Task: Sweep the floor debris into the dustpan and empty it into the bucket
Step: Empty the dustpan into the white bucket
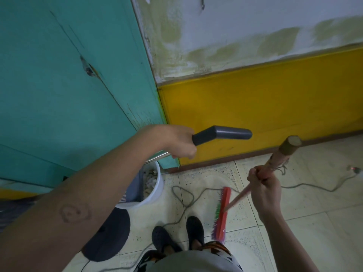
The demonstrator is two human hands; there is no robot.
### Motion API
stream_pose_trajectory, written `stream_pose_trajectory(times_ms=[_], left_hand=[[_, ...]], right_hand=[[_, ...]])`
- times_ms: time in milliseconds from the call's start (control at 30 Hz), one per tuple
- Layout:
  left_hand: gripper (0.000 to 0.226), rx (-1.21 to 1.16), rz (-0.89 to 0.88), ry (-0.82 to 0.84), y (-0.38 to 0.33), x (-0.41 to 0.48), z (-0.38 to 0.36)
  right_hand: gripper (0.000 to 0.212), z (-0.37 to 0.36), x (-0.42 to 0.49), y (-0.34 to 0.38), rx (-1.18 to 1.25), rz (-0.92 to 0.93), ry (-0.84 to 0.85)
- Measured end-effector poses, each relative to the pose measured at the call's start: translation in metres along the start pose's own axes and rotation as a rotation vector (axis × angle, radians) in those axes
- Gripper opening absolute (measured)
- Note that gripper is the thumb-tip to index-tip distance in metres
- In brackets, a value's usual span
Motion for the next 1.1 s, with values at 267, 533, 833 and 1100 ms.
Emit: stream_pose_trajectory(times_ms=[267,533,833,1100], left_hand=[[0.031,-0.045,0.036,-0.042,0.010,-0.007,-0.001],[0.033,-0.091,0.012,-0.100,0.014,-0.014,-0.003],[0.037,-0.122,-0.006,-0.349,0.027,-0.062,0.039],[0.041,-0.224,-0.017,-0.522,0.048,-0.103,0.042]], right_hand=[[0.029,-0.007,-0.007,-0.001,-0.012,-0.003,0.042],[0.026,-0.009,-0.007,0.006,-0.013,0.022,0.072],[0.030,-0.020,-0.002,0.013,-0.061,0.047,0.116],[0.015,-0.029,-0.007,0.031,-0.219,0.155,0.245]])
Point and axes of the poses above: each hand's wrist, its own x-axis towards the middle knuckle, its own z-axis out of the back of the hand, y = z × x, the point moved 3 cm from there along x, towards the middle knuckle, and after that the axes turned 11 degrees about -x, right-handed, at the moved point
